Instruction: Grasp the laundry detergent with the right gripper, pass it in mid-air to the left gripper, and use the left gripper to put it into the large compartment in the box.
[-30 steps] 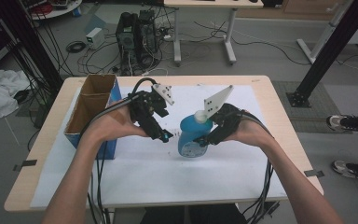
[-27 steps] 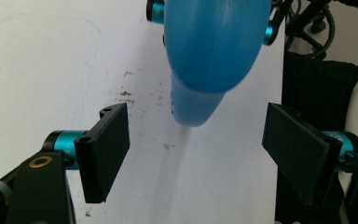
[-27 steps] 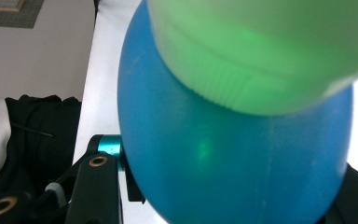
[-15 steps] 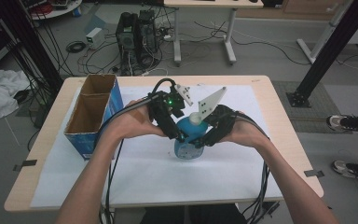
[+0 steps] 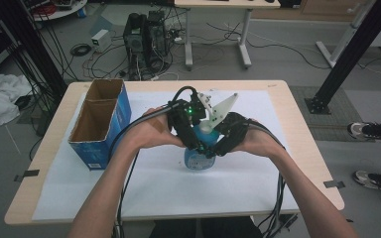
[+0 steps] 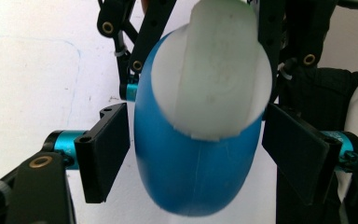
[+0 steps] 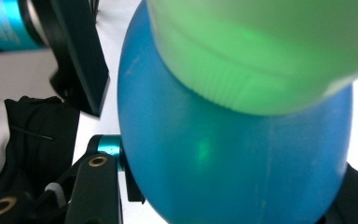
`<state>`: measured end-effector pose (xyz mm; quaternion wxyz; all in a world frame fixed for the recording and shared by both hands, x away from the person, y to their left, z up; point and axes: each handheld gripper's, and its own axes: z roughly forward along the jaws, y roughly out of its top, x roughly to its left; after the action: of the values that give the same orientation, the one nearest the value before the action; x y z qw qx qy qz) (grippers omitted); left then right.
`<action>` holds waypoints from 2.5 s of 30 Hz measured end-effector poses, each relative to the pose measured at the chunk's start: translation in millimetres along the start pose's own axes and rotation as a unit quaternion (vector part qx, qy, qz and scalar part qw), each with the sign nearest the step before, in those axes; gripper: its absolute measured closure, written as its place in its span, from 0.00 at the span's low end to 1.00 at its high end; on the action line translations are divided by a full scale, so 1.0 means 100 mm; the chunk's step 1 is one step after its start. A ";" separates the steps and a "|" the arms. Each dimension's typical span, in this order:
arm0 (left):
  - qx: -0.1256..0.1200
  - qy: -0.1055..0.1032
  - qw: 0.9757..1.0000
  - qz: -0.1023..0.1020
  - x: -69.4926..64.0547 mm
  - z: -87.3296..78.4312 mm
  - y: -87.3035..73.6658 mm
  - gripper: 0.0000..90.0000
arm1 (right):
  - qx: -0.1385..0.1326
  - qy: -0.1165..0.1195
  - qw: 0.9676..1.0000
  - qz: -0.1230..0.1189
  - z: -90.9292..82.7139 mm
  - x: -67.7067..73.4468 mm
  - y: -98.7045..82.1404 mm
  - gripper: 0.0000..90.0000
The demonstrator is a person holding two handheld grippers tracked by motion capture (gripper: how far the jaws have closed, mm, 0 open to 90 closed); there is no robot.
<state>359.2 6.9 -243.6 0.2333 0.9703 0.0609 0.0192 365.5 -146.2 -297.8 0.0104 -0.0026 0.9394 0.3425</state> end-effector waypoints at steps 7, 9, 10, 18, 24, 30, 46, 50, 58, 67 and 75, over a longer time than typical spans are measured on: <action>0.001 -0.002 1.000 0.003 0.02 0.03 0.03 0.27 | -0.096 0.021 0.987 -0.128 0.13 -0.16 0.04 0.50; 0.000 -0.001 1.000 0.004 0.02 0.03 0.03 0.28 | -0.093 0.021 0.988 -0.122 0.12 -0.16 0.02 0.50; -0.001 0.001 1.000 0.001 0.01 0.02 0.03 0.29 | -0.089 0.021 0.989 -0.116 0.12 -0.15 0.02 0.50; -0.015 -0.004 1.000 -0.005 0.01 0.03 0.02 0.34 | 0.001 0.001 1.000 -0.002 0.00 -0.01 -0.04 0.50; -0.006 -0.006 1.000 0.002 0.03 0.04 0.02 0.36 | 0.012 -0.001 1.000 0.007 0.00 0.01 -0.04 0.50; 0.002 -0.010 1.000 0.012 0.04 0.05 0.02 0.37 | -0.099 0.024 0.986 -0.132 0.15 -0.17 0.01 0.50; 0.012 -0.009 1.000 0.013 0.04 0.07 0.02 0.41 | -0.112 0.022 0.981 -0.156 0.18 -0.20 0.01 0.50; 0.005 -0.010 1.000 0.007 0.03 0.08 0.02 0.41 | -0.096 0.025 0.987 -0.126 0.16 -0.15 0.00 0.50; -0.003 -0.008 1.000 0.002 0.00 0.09 0.00 0.41 | -0.113 0.014 0.982 -0.151 0.18 -0.19 0.01 0.50; -0.009 -0.005 1.000 0.000 -0.01 0.10 0.00 0.42 | -0.105 0.015 0.985 -0.137 0.17 -0.17 -0.01 0.49; -0.001 -0.007 1.000 0.004 0.00 0.09 0.01 0.42 | -0.109 0.024 0.985 -0.130 0.17 -0.17 -0.02 0.48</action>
<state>360.0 2.3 -251.4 0.2342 0.9705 0.0558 0.0137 382.7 -136.7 -311.8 0.0321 -0.1342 0.8881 0.4384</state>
